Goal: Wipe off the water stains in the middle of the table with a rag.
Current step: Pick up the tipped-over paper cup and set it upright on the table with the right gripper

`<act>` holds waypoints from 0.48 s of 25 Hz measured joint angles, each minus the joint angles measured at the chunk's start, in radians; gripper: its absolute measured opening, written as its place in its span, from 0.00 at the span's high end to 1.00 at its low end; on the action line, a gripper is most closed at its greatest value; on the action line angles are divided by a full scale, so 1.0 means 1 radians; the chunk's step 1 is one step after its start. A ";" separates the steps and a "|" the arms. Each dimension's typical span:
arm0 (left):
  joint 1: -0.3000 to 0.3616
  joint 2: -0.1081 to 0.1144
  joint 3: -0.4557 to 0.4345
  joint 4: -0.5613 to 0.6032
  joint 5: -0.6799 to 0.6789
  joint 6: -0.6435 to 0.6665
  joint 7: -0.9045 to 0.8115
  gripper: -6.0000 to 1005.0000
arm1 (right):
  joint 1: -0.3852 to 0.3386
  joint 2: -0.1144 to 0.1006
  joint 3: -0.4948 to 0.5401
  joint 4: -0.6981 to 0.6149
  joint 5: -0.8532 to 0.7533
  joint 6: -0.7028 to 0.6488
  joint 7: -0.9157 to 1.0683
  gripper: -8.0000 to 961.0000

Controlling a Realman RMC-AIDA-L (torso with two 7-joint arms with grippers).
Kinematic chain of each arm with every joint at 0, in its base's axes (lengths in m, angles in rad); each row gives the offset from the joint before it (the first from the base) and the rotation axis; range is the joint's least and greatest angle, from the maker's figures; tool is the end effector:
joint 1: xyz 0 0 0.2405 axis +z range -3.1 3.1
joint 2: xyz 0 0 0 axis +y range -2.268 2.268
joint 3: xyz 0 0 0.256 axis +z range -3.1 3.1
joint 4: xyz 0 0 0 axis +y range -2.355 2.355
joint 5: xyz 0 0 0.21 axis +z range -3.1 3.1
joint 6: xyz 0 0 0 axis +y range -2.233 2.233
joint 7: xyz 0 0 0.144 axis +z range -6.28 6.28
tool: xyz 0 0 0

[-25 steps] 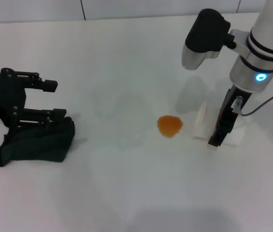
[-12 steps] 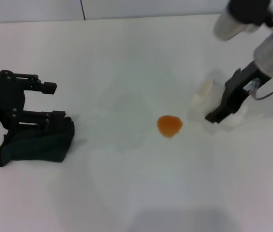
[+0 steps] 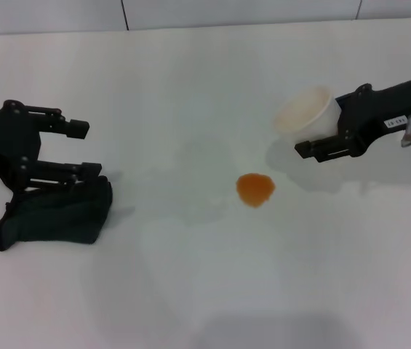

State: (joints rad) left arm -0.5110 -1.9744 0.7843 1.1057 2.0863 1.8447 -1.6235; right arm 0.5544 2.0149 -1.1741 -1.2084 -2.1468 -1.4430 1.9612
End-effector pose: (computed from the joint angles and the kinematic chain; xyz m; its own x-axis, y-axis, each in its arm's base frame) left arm -0.2324 0.3271 0.0871 0.9409 0.2317 0.2469 0.2711 -0.9524 -0.1392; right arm 0.1858 0.3712 0.0296 0.9426 -0.3181 -0.1014 -0.3338 -0.8999 -0.2805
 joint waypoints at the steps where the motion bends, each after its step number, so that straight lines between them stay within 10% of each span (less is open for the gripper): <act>1: -0.001 0.000 0.002 0.000 0.004 0.000 -0.001 0.28 | -0.020 0.002 -0.003 0.004 0.032 0.017 -0.038 0.35; 12: -0.015 0.000 0.004 0.001 0.024 0.011 -0.019 0.28 | -0.088 0.004 -0.031 0.289 0.354 0.143 -0.452 0.40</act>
State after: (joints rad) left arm -0.5256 -1.9741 0.7885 1.1064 2.1107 1.8553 -1.6428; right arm 0.4665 2.0192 -1.2046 -0.9189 -1.7929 -1.3003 1.5087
